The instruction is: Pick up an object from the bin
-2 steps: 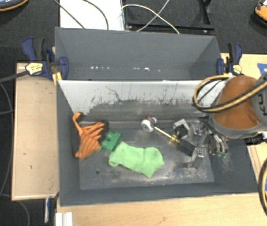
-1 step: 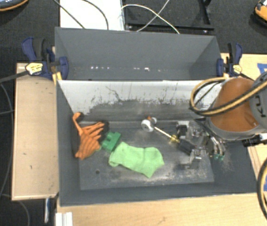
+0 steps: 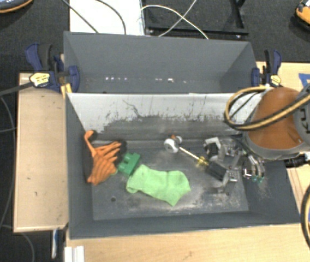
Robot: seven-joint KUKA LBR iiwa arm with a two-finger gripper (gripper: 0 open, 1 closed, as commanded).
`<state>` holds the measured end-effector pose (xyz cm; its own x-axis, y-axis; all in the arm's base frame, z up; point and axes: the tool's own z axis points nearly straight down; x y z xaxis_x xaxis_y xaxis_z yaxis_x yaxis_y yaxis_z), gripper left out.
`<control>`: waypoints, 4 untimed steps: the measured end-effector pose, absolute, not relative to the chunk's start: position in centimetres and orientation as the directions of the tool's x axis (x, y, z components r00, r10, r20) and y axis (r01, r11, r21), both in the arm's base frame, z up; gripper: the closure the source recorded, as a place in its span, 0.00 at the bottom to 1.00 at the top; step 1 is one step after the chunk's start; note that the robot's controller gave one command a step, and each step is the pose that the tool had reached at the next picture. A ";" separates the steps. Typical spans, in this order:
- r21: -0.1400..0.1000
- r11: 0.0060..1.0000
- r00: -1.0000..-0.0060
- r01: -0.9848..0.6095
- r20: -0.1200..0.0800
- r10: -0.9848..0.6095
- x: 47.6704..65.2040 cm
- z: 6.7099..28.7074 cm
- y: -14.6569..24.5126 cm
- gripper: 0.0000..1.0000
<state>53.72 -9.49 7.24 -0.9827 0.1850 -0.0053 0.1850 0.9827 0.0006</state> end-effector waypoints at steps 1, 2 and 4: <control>0.001 0.957 -0.957 0.290 -0.008 0.290 54.1 7.1 -6.6 0.00; 0.004 0.949 -0.948 0.317 -0.021 0.317 53.6 7.5 -8.2 1.00; 0.004 0.949 -0.949 0.315 -0.021 0.315 53.5 7.8 -8.2 1.00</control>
Offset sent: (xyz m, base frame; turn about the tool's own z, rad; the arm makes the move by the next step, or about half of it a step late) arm -0.0063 0.0138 -0.0024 0.1352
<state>53.52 -8.16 7.82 -0.9488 0.3151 -0.0206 0.3150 0.9491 0.0042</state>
